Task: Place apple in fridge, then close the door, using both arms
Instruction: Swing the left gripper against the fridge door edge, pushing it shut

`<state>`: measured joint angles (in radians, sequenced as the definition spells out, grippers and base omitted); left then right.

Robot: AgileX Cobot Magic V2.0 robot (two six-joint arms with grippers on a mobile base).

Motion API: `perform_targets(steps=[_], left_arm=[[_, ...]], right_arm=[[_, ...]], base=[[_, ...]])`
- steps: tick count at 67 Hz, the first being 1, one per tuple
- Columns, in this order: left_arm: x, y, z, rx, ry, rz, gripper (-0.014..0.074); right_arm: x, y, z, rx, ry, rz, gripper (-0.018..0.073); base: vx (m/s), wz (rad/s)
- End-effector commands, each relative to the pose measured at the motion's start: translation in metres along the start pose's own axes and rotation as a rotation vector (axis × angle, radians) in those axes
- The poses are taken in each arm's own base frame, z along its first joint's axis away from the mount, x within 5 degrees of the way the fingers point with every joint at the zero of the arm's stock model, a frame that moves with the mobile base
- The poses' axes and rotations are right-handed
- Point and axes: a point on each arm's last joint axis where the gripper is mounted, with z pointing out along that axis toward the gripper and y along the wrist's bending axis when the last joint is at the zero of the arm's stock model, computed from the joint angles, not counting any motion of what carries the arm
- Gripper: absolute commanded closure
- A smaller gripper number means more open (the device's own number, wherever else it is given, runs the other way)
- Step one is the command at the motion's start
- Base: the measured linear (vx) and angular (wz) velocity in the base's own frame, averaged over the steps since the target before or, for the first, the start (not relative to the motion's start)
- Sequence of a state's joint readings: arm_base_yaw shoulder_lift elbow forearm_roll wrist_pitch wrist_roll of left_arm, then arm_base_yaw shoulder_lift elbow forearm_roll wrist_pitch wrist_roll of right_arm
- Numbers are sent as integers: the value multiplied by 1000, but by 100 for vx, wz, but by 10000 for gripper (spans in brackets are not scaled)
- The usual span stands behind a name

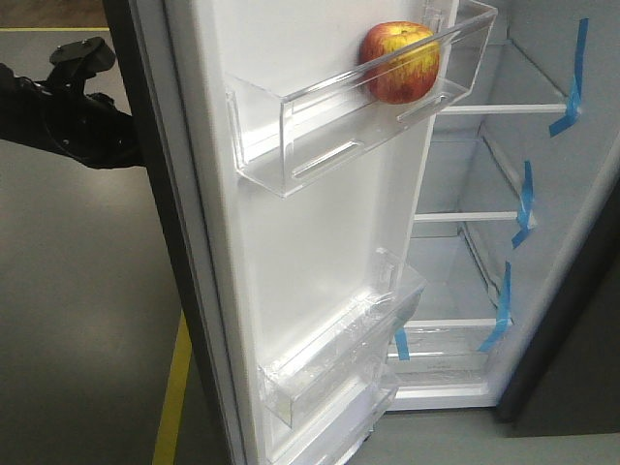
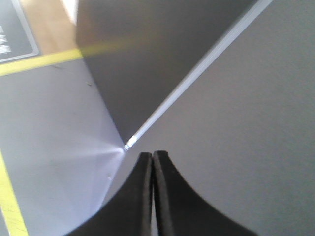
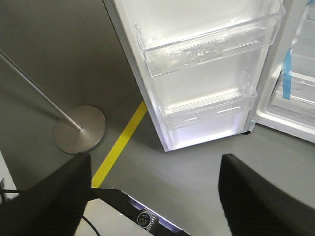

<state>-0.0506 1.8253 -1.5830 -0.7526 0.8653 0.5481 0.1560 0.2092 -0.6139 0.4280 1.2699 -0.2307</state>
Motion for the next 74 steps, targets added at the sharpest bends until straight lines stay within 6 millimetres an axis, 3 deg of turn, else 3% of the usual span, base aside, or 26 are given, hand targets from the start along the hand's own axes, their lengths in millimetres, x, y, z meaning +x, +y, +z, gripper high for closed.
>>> perform_targets(steps=[1, 45, 74], left_arm=[[-13, -31, -17, 68, -69, 47, 603], [7, -127, 18, 236, 0, 248, 603], [13, -189, 22, 486, -111, 354, 603]], right_arm=[[-5, 3, -3, -19, -12, 2, 43], [-5, 3, -3, -19, -12, 2, 43], [-5, 3, -3, -19, -12, 2, 43]], base=[[0, 0], [0, 0], [0, 0]])
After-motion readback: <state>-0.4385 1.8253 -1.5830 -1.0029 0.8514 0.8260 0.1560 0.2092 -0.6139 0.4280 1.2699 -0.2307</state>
